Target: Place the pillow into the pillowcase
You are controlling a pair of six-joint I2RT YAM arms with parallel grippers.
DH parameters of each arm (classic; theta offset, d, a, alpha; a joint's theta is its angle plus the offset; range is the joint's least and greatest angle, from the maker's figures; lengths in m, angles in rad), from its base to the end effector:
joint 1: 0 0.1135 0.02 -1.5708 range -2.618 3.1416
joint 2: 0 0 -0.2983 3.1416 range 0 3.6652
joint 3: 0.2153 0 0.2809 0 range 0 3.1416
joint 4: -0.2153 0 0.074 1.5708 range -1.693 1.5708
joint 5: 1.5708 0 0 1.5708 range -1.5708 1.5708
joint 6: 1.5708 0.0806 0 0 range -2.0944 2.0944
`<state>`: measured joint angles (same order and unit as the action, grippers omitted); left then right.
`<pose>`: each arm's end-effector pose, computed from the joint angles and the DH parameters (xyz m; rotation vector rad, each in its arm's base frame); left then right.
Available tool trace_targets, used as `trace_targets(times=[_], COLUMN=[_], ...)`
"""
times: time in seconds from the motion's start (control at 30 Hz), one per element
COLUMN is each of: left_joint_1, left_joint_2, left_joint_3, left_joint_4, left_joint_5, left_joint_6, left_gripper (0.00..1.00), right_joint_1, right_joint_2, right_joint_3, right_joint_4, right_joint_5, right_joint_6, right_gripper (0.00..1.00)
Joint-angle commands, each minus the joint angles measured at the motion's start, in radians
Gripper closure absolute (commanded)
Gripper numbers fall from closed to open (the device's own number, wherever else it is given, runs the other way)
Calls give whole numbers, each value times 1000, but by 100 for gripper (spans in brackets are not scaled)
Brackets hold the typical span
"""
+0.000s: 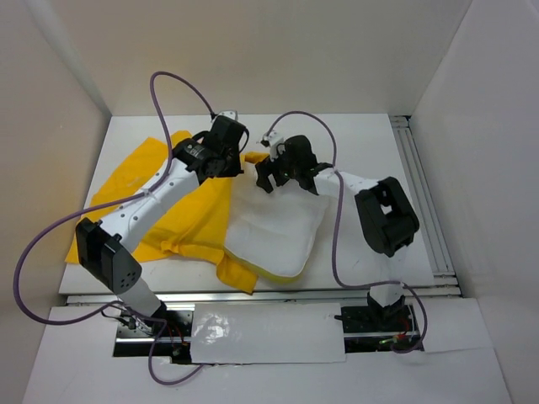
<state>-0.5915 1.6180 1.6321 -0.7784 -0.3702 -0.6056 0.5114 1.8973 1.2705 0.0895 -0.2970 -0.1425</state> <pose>0.3610 -0.2074 0.3721 -0.1975 2.2710 -0.1947 0.4270 0.2667 0.2064 -0.8514 1.9495 0.5326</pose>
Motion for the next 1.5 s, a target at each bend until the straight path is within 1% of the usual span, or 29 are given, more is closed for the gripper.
trace_targets(times=[0.0, 0.07, 0.1, 0.13, 0.17, 0.2, 0.23, 0.3, 0.33, 0.37, 0.4, 0.43, 0.47, 0.53, 0.6, 0.63, 0.73, 0.77, 0.83, 0.87, 0.9, 0.97, 1.0, 1.07, 1.1, 1.2, 1.3, 1.4, 1.47], left_joint_1=[21, 30, 30, 30, 30, 42, 42, 53, 53, 53, 53, 53, 53, 23, -11, -49, -112, -166, -224, -284, -312, -387, -411, -462, -473, -485, -485, -485, -485], left_joint_2=[10, 20, 35, 49, 49, 63, 78, 100, 109, 132, 143, 143, 154, 154, 132, 111, 73, 41, -3, -47, -68, -105, -128, -147, -158, -190, -190, -161, -144], left_joint_3=[74, 83, 93, 104, 104, 116, 136, 161, 173, 207, 225, 242, 265, 284, 295, 295, 272, 262, 195, 164, 94, 25, -29, -78, -139, -254, -331, -374, -374], left_joint_4=[56, 56, 56, 56, 56, 56, 56, 47, 36, 36, 19, 10, 10, 10, 51, 66, 106, 116, 168, 191, 211, 270, 280, 280, 280, 289, 289, 289, 300], left_joint_5=[10, 10, 10, 10, 19, 19, 19, -10, -10, -10, -10, -10, 0, 1, 19, 39, 97, 114, 157, 187, 215, 290, 303, 289, 289, 278, 260, 269, 280], left_joint_6=[13, 13, 13, 23, 23, 23, 23, -5, -5, -26, -26, -37, -48, -65, -65, -65, -42, -33, -22, -4, -3, -3, -23, -43, -52, -95, -126, -147, -158], left_gripper=[100, 100, 100, 100, 100, 100, 100, 100, 100, 100, 100, 100, 100, 100, 100, 100, 100, 100, 100, 100, 100, 100, 100, 100, 100, 100, 100, 100, 100], right_joint_1=[9, 9, 9, 9, 9, 9, 9, 36, 50, 64, 94, 108, 137, 156, 183, 193, 222, 222, 234, 234, 246, 246, 246, 246, 246, 228, 219, 219, 210], right_joint_2=[84, 121, 155, 166, 166, 155, 128, 45, -62, -119, -224, -272, -315, -407, -437, -446, -437, -425, -414, -414, -414, -441, -451, -469, -486, -524, -564, -607, -626], right_joint_3=[87, 112, 122, 134, 154, 155, 138, 20, -31, -78, -171, -212, -296, -376, -455, -470, -491, -502, -529, -542, -556, -589, -602, -649, -663, -732, -783, -806, -806], right_joint_4=[38, 47, 47, 47, 47, 46, 70, 149, 238, 278, 312, 370, 401, 516, 579, 605, 696, 752, 826, 901, 935, 976, 1007, 1030, 1030, 1082, 1092, 1055, 1018], right_joint_5=[-188, -218, -234, -267, -278, -287, -297, -275, -251, -190, -165, -137, -84, -56, -27, -7, 94, 152, 209, 238, 307, 358, 422, 490, 530, 553, 588, 599, 599], right_joint_6=[-84, -85, -85, -85, -66, -57, -57, -34, -34, -22, -22, -13, 10, 47, 95, 109, 153, 164, 201, 210, 237, 257, 288, 329, 349, 423, 467, 478, 478], right_gripper=[13, 23, 35, 69, 91, 100, 100, 100, 100, 100, 100, 100, 100, 100, 100, 100, 100, 100, 100, 100, 100, 100, 100, 100, 100, 100, 100, 100, 100])
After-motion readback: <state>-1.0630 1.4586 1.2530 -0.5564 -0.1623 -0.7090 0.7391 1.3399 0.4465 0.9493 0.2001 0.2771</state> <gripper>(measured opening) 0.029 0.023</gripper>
